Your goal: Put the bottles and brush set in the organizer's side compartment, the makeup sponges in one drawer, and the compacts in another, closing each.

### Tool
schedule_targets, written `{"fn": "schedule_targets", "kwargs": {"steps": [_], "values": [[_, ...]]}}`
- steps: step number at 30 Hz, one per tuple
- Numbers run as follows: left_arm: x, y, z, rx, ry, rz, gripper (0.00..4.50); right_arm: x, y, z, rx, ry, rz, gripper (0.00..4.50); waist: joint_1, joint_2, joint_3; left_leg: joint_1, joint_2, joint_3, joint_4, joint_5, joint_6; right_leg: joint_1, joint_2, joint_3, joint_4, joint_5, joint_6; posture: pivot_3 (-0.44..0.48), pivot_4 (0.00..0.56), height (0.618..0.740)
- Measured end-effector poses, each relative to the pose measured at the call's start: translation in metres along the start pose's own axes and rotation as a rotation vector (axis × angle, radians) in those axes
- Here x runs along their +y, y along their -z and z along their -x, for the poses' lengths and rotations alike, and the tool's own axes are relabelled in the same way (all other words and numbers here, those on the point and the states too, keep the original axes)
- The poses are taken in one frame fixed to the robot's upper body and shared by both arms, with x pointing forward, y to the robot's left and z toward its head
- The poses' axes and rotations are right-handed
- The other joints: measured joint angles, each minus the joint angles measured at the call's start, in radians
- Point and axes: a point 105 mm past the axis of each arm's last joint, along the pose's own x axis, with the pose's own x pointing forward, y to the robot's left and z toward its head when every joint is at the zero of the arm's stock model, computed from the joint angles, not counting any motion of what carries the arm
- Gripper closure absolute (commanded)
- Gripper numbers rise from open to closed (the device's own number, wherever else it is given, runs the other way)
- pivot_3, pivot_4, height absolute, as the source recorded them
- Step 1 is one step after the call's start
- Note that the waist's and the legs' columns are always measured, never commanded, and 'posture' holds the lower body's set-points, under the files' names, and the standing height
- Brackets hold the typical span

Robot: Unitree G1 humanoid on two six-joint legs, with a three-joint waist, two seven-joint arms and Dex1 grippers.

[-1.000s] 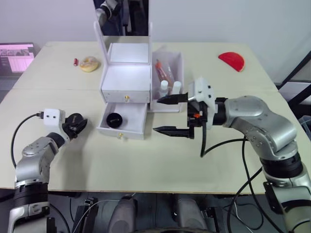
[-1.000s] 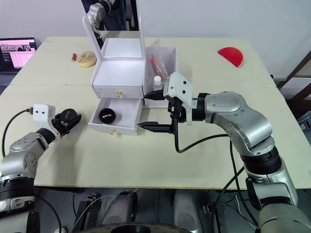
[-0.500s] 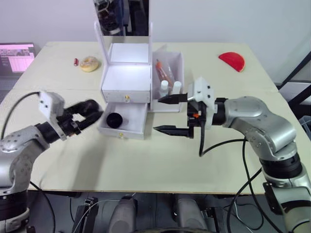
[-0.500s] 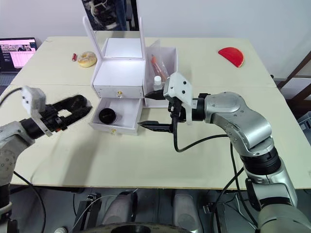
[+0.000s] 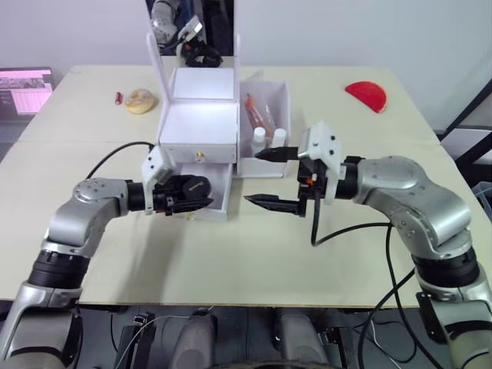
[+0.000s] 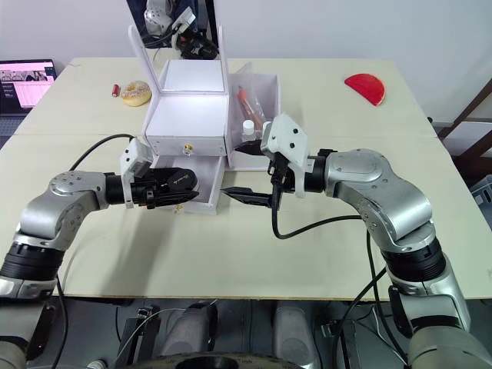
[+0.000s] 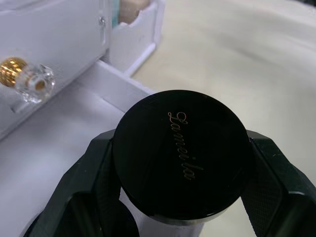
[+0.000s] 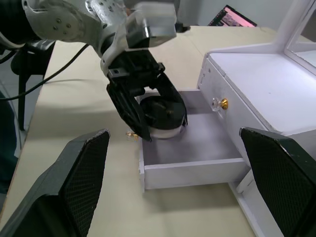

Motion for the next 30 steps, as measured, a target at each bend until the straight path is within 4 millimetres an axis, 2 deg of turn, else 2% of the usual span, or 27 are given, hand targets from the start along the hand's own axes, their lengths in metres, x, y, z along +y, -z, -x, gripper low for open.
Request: {"fn": "schedule_targets", "kwargs": {"steps": [8, 19, 20, 22, 30], "values": [[0.001, 0.002, -0.01, 0.002, 0.024, -0.006, 1.81, -0.001, 0.002, 0.003, 0.005, 0.028, -0.014, 0.0, 0.002, 0.0, 0.0, 0.0, 0.0, 0.0, 0.001, 0.0, 0.0, 0.0, 0.0, 0.0, 0.001, 0.0, 0.0, 0.0, 0.15, 0.739], [0.006, 0.005, -0.013, 0.026, 0.004, -0.022, 1.81, 0.0, 0.002, 0.002, -0.004, 0.029, -0.024, 0.0, 0.001, 0.0, 0.0, 0.0, 0.0, 0.0, 0.001, 0.0, 0.0, 0.0, 0.0, 0.0, 0.001, 0.0, 0.0, 0.0, 0.15, 0.739], [0.006, 0.005, -0.013, 0.026, 0.005, -0.022, 0.77, 0.0, 0.002, 0.002, -0.005, 0.03, -0.022, 0.0, 0.001, 0.0, 0.0, 0.0, 0.0, 0.0, 0.001, 0.0, 0.0, 0.0, 0.0, 0.0, 0.001, 0.0, 0.0, 0.0, 0.15, 0.739], [0.005, 0.005, -0.014, 0.02, 0.008, -0.019, 0.09, 0.001, 0.001, 0.002, -0.007, 0.029, -0.018, 0.0, 0.001, 0.0, 0.0, 0.0, 0.0, 0.0, 0.001, 0.0, 0.0, 0.0, 0.0, 0.0, 0.001, 0.0, 0.0, 0.0, 0.15, 0.739], [0.004, 0.004, -0.018, 0.002, 0.007, -0.003, 0.09, 0.002, 0.001, 0.002, -0.008, 0.03, -0.017, 0.0, 0.001, 0.0, 0.0, 0.0, 0.0, 0.0, 0.001, 0.0, 0.0, 0.0, 0.0, 0.0, 0.001, 0.0, 0.0, 0.0, 0.15, 0.739]]}}
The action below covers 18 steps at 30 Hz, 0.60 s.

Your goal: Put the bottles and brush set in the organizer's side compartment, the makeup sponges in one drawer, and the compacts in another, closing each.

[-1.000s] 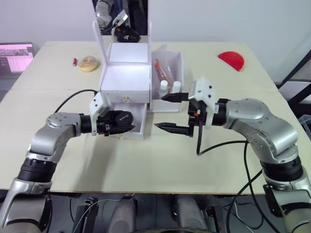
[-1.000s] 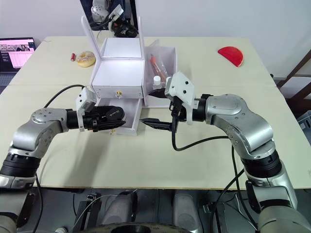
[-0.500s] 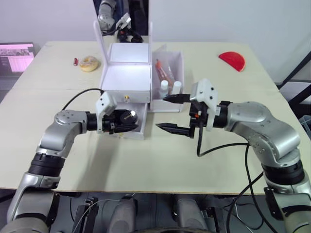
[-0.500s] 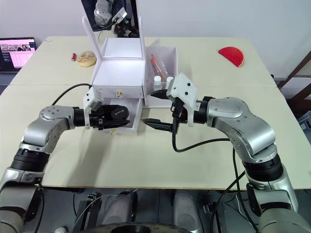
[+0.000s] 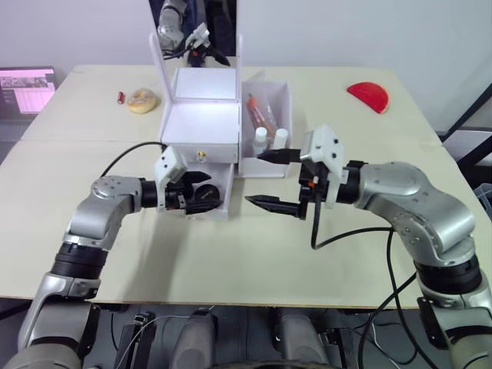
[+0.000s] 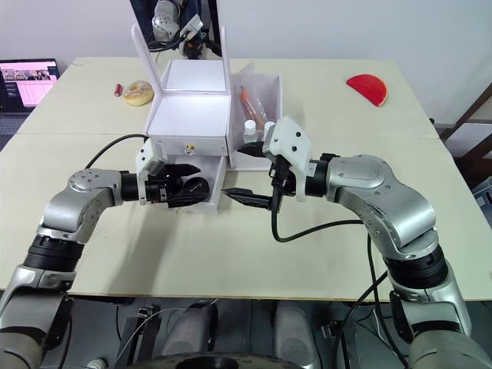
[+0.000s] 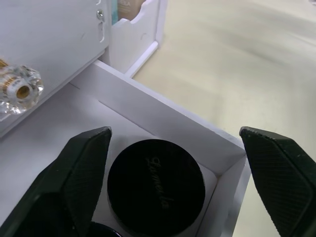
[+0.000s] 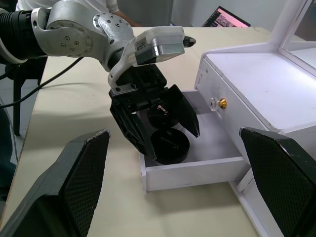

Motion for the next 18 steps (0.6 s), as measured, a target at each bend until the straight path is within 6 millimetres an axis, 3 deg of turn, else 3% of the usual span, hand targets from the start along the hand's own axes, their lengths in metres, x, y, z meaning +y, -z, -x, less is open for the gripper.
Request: {"fn": "schedule_targets", "kwargs": {"steps": [3, 10, 14, 18], "values": [[0.004, -0.002, 0.006, -0.008, -0.02, 0.009, 0.09, 0.0, 0.0, 0.0, 0.0, 0.001, 0.0, 0.0, -0.001, 0.0, 0.0, 0.0, 0.0, 0.0, 0.0, 0.0, 0.0, 0.0, 0.0, 0.0, 0.0, 0.0, 0.0, 0.0, 0.15, 0.739], [0.017, -0.027, 0.047, -0.048, -0.088, 0.012, 0.09, 0.0, 0.0, 0.0, -0.001, 0.002, 0.0, 0.0, -0.003, 0.0, 0.0, 0.0, 0.0, 0.0, 0.0, 0.0, 0.0, 0.0, 0.0, 0.0, 0.0, 0.0, 0.0, 0.0, 0.15, 0.739], [0.005, -0.037, 0.077, -0.083, -0.05, 0.076, 1.95, 0.0, 0.001, 0.0, -0.001, 0.002, -0.003, 0.0, -0.008, 0.0, 0.0, 0.001, 0.0, 0.0, -0.001, 0.0, 0.0, 0.0, 0.0, 0.0, 0.0, -0.001, 0.001, 0.0, 0.15, 0.739], [-0.014, -0.008, 0.097, 0.039, -0.012, 0.136, 4.18, -0.001, 0.002, 0.005, 0.002, 0.008, -0.009, 0.0, -0.006, 0.001, 0.0, 0.001, 0.0, 0.0, -0.002, 0.0, 0.0, 0.0, 0.0, 0.0, 0.001, -0.002, 0.0, 0.0, 0.15, 0.739]]}}
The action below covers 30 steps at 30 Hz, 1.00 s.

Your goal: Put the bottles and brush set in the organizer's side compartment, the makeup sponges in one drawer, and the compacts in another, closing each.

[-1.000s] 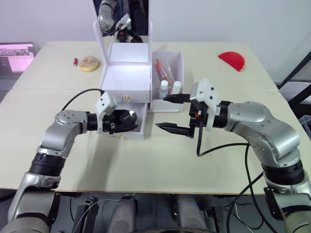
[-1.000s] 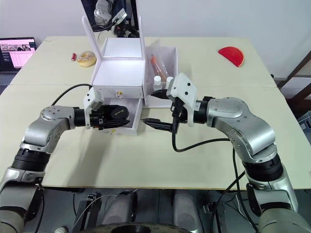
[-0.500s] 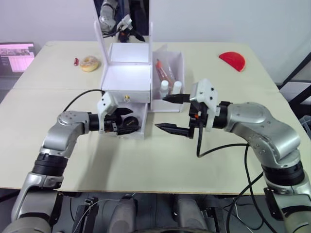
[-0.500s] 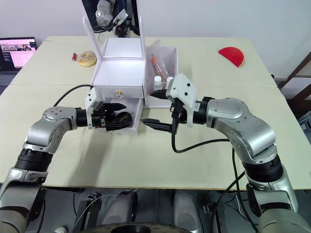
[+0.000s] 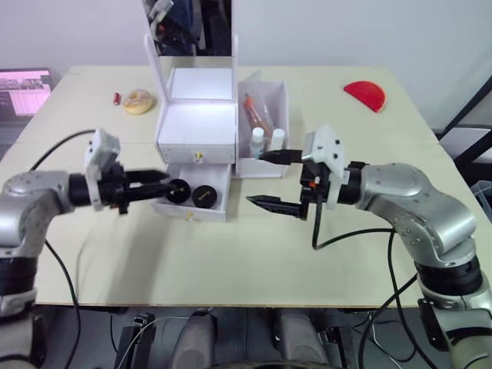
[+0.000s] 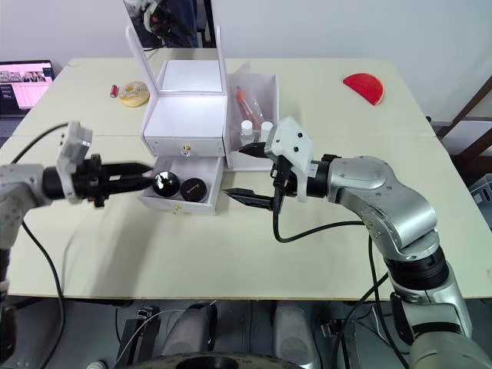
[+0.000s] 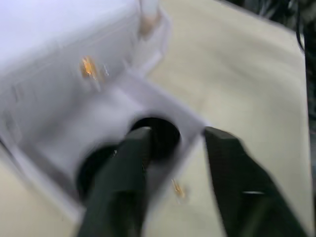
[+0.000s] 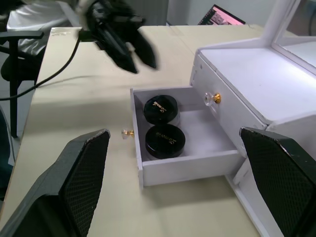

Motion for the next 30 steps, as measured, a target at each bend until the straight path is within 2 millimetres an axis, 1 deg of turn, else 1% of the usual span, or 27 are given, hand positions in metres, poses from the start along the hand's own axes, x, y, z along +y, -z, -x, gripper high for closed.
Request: {"fn": "schedule_targets", "kwargs": {"steps": [1, 3, 6, 9, 12, 14, 17, 19, 21, 25, 28, 30], "values": [[-0.002, 0.005, 0.001, 0.017, 0.008, 0.011, 4.46, -0.001, 0.0, 0.002, 0.003, 0.002, 0.002, 0.0, 0.002, 0.0, 0.0, 0.0, 0.0, 0.0, 0.0, 0.0, 0.0, 0.0, 0.0, 0.0, 0.0, -0.001, -0.002, 0.0, 0.15, 0.739], [-0.007, 0.015, 0.007, 0.085, 0.013, 0.001, 4.46, -0.002, -0.001, 0.005, 0.007, -0.001, 0.007, 0.0, 0.007, -0.001, 0.0, -0.001, 0.0, 0.0, 0.001, 0.0, 0.0, 0.0, 0.0, 0.0, 0.0, -0.002, -0.003, 0.0, 0.15, 0.739], [-0.006, 0.015, 0.009, 0.136, -0.007, -0.073, 4.46, -0.004, -0.001, 0.009, 0.005, 0.002, 0.01, 0.0, 0.011, -0.001, 0.0, -0.001, 0.0, 0.0, 0.002, 0.0, 0.0, 0.001, 0.0, 0.0, -0.001, -0.001, -0.004, 0.0, 0.15, 0.739], [-0.007, 0.023, -0.004, 0.185, -0.009, -0.139, 4.46, -0.005, 0.001, 0.01, 0.011, 0.001, 0.002, 0.0, 0.007, -0.001, 0.0, -0.001, 0.0, 0.0, 0.002, 0.0, 0.0, 0.001, 0.0, 0.0, 0.0, -0.001, -0.004, 0.0, 0.15, 0.739], [-0.006, 0.034, -0.015, 0.211, -0.013, -0.153, 4.46, -0.006, 0.001, 0.011, 0.012, 0.008, 0.003, 0.0, 0.003, -0.001, 0.0, -0.001, 0.0, 0.0, 0.001, 0.0, 0.0, 0.0, 0.0, 0.0, 0.0, -0.001, -0.004, 0.0, 0.15, 0.739], [-0.005, 0.034, -0.021, 0.208, -0.026, -0.165, 4.46, -0.007, 0.001, 0.012, 0.012, 0.015, 0.002, 0.0, 0.002, -0.001, 0.0, -0.001, 0.0, 0.0, 0.001, 0.0, 0.0, 0.0, 0.0, 0.0, 0.0, -0.001, -0.003, 0.0, 0.15, 0.739], [0.0, 0.027, -0.03, 0.192, -0.045, -0.193, 4.46, -0.008, 0.001, 0.013, 0.014, 0.021, 0.001, 0.0, 0.005, -0.001, 0.0, -0.001, 0.0, 0.0, 0.001, 0.0, 0.0, 0.0, 0.0, 0.0, 0.0, -0.001, -0.003, 0.0, 0.15, 0.739], [0.006, 0.022, -0.033, 0.182, -0.066, -0.204, 4.46, -0.008, 0.002, 0.014, 0.015, 0.025, 0.0, 0.0, 0.007, -0.001, 0.0, -0.001, 0.0, 0.0, 0.002, 0.0, 0.0, 0.0, 0.0, 0.0, 0.0, -0.001, -0.003, 0.0, 0.15, 0.739], [0.011, 0.018, -0.041, 0.167, -0.073, -0.216, 4.46, -0.009, 0.001, 0.015, 0.014, 0.032, 0.002, 0.0, 0.009, -0.001, 0.0, -0.001, 0.0, 0.0, 0.003, 0.0, 0.0, 0.001, 0.0, 0.0, 0.0, -0.001, -0.003, 0.0, 0.15, 0.739], [0.019, 0.014, -0.055, 0.151, -0.079, -0.244, 4.46, -0.01, 0.001, 0.015, 0.015, 0.038, 0.0, 0.0, 0.007, -0.001, 0.0, 0.0, 0.0, 0.0, 0.003, 0.0, 0.0, 0.001, 0.0, 0.0, 0.001, -0.001, -0.003, 0.0, 0.15, 0.739], [0.028, 0.018, -0.058, 0.156, -0.116, -0.233, 4.46, -0.01, 0.001, 0.015, 0.015, 0.04, 0.0, 0.0, 0.007, -0.001, 0.0, 0.0, 0.0, 0.0, 0.003, 0.0, 0.0, 0.001, 0.0, 0.0, 0.001, 0.0, -0.003, 0.0, 0.15, 0.739], [0.031, 0.021, -0.06, 0.158, -0.12, -0.218, 4.46, -0.01, 0.002, 0.015, 0.016, 0.043, -0.001, 0.0, 0.005, -0.001, 0.0, -0.001, 0.0, 0.0, 0.003, 0.0, 0.0, 0.001, 0.0, 0.0, 0.001, 0.001, 0.0, 0.0, 0.15, 0.739]]}}
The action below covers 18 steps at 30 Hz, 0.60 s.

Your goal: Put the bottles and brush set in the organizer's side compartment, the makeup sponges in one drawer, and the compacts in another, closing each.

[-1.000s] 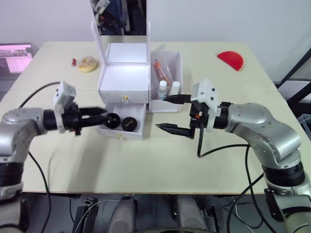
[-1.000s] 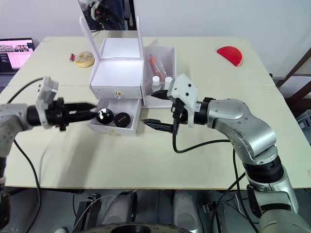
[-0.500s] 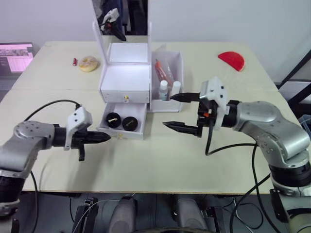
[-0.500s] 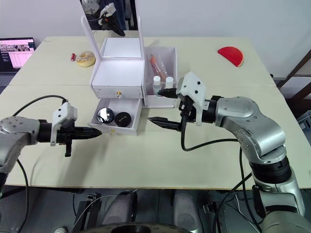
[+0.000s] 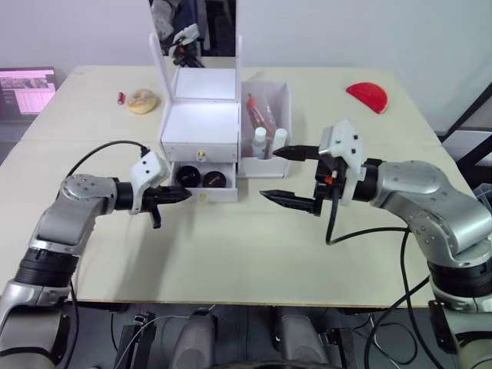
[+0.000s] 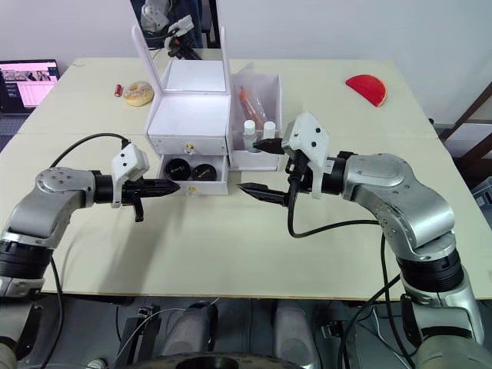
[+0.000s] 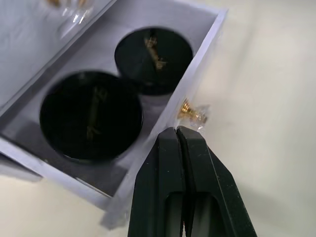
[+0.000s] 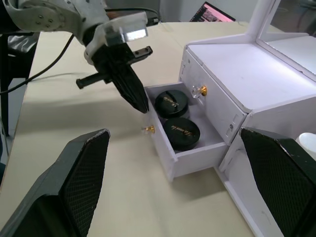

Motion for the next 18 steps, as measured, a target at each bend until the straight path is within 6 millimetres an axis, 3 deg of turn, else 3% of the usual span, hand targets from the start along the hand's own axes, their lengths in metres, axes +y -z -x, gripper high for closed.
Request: {"fn": "schedule_targets", "kwargs": {"steps": [7, 12, 18], "values": [[0.019, -0.002, -0.014, -0.008, -0.095, -0.02, 4.46, 0.0, -0.001, 0.0, -0.001, 0.002, 0.0, 0.0, 0.006, 0.0, 0.0, 0.0, 0.0, 0.0, 0.001, 0.0, 0.0, 0.0, 0.0, 0.0, 0.0, 0.0, 0.001, 0.0, 0.15, 0.739], [0.026, -0.006, -0.032, -0.057, -0.132, -0.01, 4.46, 0.0, -0.001, -0.001, -0.005, 0.002, 0.0, 0.0, 0.003, 0.0, 0.0, -0.001, 0.0, 0.0, 0.002, 0.0, 0.0, 0.0, 0.0, 0.0, 0.0, 0.0, 0.001, 0.0, 0.15, 0.739], [0.034, -0.003, -0.041, -0.064, -0.187, -0.008, 4.46, 0.0, -0.001, -0.001, -0.005, 0.006, -0.001, 0.0, 0.001, 0.0, 0.0, 0.0, 0.0, 0.0, 0.002, 0.0, 0.0, 0.0, 0.0, 0.0, 0.0, 0.0, 0.001, 0.0, 0.15, 0.739]]}}
